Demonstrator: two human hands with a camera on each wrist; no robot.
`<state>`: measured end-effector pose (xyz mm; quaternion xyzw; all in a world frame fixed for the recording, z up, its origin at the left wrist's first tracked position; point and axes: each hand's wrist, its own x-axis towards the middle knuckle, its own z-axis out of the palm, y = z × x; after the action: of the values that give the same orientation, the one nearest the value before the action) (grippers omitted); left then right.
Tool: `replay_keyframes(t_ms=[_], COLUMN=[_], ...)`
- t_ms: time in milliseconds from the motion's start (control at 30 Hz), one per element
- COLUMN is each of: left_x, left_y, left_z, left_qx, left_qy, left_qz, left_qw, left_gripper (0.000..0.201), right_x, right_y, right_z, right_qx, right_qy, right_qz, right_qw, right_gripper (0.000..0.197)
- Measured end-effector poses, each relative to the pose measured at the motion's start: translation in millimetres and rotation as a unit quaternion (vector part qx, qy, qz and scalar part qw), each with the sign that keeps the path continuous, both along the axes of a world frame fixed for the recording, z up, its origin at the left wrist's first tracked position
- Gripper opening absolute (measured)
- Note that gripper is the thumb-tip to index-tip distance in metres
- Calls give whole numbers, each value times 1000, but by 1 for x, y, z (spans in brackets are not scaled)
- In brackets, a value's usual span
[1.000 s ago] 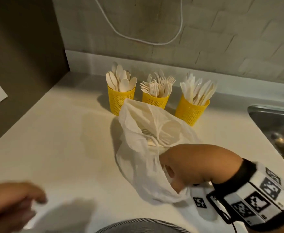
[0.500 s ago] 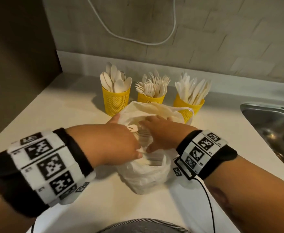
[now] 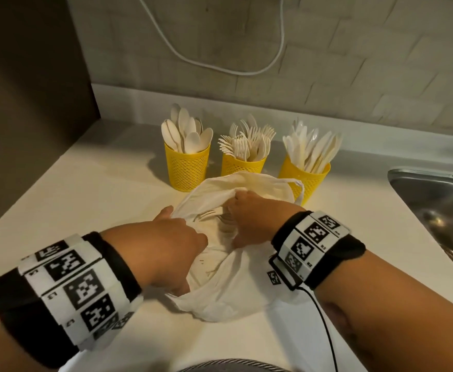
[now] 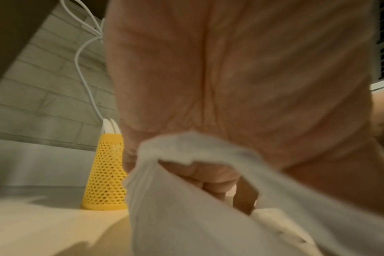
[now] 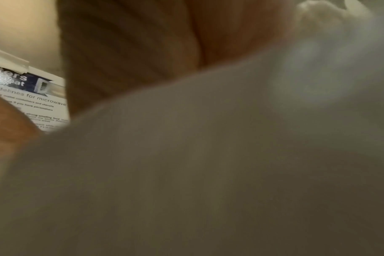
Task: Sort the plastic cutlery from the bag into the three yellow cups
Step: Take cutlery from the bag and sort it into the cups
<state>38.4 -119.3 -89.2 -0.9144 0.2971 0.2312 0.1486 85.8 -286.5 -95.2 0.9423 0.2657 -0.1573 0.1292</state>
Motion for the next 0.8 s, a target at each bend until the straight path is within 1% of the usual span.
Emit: replay_keyframes(t_ms=[67,133,233,300,400,467,500,567,633,700,733,767,800], left_x=[-3,-5,-5,-3,1,3,3,2,1,0,-1,0,0], left_y=[3,5,5,2,1,2,3,5,6,6,6,6,6], left_z=[-5,-9,-9,-9,-9,-12,-13,-16,-19,-20,-21,-21,-20], left_qx=[-14,-37,-102,-129,-126,-113,-108,-94,-78,-71,-70,-67,-63], left_qy=[-5,0,3,-12,-36,-38,-39,-49,-58,-57,-54,-51,-49], left_qz=[0,22,76,109,135,132,131,123,119,128,134,138,140], left_qw=[1000,999,992,986,982,984,985,987,988,988,987,987,987], left_gripper=[41,49,64,64,64,74,83,94,104,111,112,112,110], right_x=[0,-3,-7,-10,-14,-18,-18,-18,-15,-11,-9,-9,-9], right_y=[-2,-1,1,2,4,3,2,-3,-11,-20,-28,-34,-41], right_z=[-4,-7,-12,-11,-14,-18,-20,-21,-15,-5,-1,4,8], right_qx=[10,35,25,2,-33,-22,6,102,200,259,300,360,426], right_qy=[3,7,-7,-9,-3,2,-2,-13,-25,-5,17,51,90], right_qz=[-11,-35,-16,1,8,-1,-9,-39,-77,-124,-160,-201,-237], right_qw=[1000,999,1000,1000,999,1000,1000,994,977,958,940,910,869], right_gripper=[57,56,52,46,32,33,35,39,35,28,25,20,15])
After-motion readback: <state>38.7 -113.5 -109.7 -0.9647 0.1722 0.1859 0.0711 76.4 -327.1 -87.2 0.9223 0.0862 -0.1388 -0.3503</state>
